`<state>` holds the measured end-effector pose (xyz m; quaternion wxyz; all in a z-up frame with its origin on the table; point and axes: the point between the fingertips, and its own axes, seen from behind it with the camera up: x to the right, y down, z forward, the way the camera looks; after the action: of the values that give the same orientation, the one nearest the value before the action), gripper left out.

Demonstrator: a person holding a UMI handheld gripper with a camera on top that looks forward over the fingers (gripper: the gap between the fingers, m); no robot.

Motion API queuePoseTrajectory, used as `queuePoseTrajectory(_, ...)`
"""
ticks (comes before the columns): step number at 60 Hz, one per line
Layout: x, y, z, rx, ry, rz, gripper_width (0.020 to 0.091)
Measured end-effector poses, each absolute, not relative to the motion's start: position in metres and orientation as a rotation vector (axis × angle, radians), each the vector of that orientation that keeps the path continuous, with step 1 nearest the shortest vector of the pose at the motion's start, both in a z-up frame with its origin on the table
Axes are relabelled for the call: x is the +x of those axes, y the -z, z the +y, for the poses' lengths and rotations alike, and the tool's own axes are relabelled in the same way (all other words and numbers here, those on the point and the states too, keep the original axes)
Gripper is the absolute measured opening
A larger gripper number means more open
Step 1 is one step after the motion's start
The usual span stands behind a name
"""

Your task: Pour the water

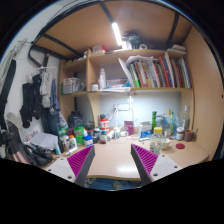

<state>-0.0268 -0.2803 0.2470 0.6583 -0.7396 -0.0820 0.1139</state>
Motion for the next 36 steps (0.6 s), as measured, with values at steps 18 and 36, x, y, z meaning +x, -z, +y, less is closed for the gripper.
queuePoseTrajectory(18,0.067,-0.167,-0.225,-1.701,-0.105,-0.139,0.0807)
queuePoseTrajectory(36,0.125,-0.118,-0.118,-1.557,-0.108,-0.047,0.0812)
